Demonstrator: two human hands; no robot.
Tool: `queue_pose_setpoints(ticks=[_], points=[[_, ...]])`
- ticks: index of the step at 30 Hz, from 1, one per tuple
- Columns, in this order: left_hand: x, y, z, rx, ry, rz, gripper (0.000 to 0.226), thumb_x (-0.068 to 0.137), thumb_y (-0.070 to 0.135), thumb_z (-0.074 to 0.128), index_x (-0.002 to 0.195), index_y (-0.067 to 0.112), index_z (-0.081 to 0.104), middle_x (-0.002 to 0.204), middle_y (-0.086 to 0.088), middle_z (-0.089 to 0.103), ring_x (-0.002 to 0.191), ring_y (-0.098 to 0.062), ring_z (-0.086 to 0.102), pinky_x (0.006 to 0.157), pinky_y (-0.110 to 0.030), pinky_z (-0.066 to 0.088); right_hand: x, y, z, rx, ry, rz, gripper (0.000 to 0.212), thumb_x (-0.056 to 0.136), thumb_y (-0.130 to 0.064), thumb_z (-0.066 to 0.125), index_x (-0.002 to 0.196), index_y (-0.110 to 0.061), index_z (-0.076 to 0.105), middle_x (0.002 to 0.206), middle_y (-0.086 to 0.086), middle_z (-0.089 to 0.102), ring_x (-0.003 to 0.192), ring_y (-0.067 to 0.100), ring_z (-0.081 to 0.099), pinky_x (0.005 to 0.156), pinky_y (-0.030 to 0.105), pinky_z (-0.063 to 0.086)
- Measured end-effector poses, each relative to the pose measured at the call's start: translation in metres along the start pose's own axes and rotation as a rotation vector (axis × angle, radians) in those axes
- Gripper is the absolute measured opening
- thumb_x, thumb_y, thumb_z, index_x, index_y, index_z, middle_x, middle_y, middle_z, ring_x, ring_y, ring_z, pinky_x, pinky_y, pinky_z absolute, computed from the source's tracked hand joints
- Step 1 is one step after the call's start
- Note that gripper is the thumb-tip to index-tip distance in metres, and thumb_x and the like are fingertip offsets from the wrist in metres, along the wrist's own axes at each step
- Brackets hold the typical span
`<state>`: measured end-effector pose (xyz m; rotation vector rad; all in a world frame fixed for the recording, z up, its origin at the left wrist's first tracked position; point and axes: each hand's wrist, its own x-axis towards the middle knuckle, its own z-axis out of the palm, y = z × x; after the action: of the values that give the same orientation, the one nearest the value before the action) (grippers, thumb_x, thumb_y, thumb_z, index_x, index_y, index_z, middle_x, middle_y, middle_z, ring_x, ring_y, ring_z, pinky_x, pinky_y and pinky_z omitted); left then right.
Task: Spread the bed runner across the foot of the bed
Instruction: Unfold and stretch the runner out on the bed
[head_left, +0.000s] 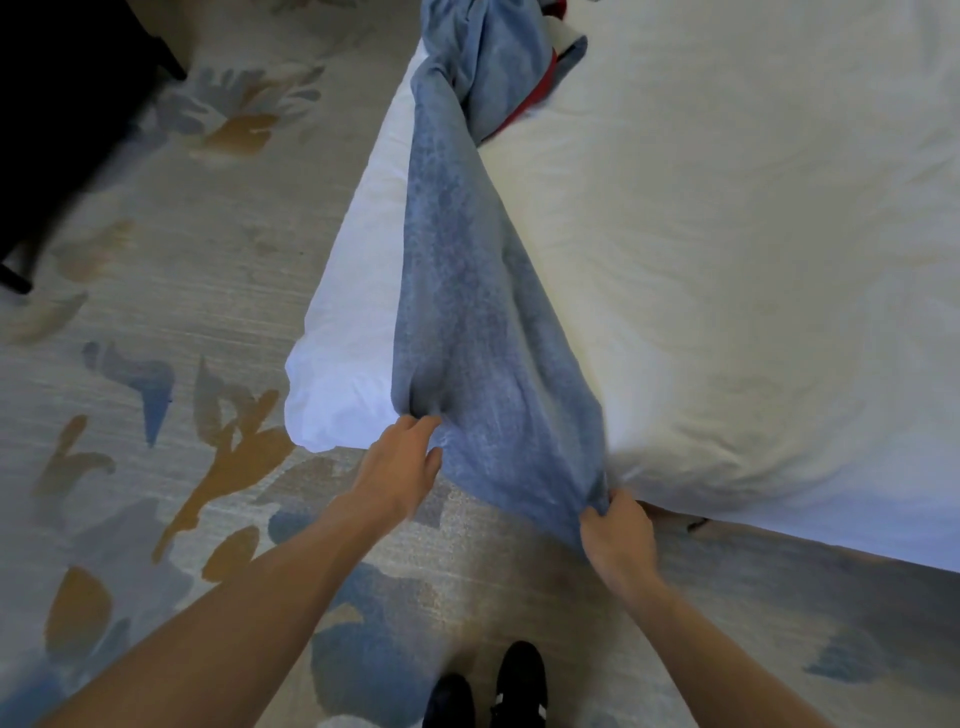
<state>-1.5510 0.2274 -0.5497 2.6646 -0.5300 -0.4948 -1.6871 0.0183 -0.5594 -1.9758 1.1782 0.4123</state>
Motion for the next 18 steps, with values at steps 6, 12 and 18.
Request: queue_pose_setpoints(ticks=[6,12,18], points=[[0.024,0.006,-0.033,-0.035,-0.019,-0.005,0.043,0.098,0.028,0.046,0.139,0.015,0.042,0.125,-0.01,0.055,0.111,-0.028,0.055,0.096,-0.035,0.045,-0.004,-0.06,-0.017,-0.129,0.217,-0.224,0.042,0.09,-0.018,0.055,0.128,-0.002,0.047,0.122,0.018,0.051,0.108,0.034,0.052,0.092,0.042,0.043],[0.061,0.011,-0.086,-0.088,-0.108,-0.086,0.05,0.094,0.05,0.041,0.137,0.024,0.042,0.139,-0.005,0.047,0.122,-0.028,0.05,0.106,-0.041,0.04,-0.001,-0.137,-0.026,-0.095,0.233,-0.285,0.045,0.092,-0.02,0.052,0.134,-0.005,0.043,0.13,0.016,0.048,0.116,0.032,0.049,0.099,0.041,0.041],[0.1,-0.001,-0.136,-0.007,-0.107,0.091,0.041,0.097,0.038,0.041,0.136,0.023,0.043,0.136,-0.006,0.05,0.117,-0.025,0.052,0.099,-0.034,0.041,0.002,-0.199,-0.013,-0.111,0.23,-0.279,0.043,0.091,-0.018,0.05,0.132,-0.006,0.048,0.129,0.017,0.051,0.115,0.034,0.05,0.099,0.043,0.041]])
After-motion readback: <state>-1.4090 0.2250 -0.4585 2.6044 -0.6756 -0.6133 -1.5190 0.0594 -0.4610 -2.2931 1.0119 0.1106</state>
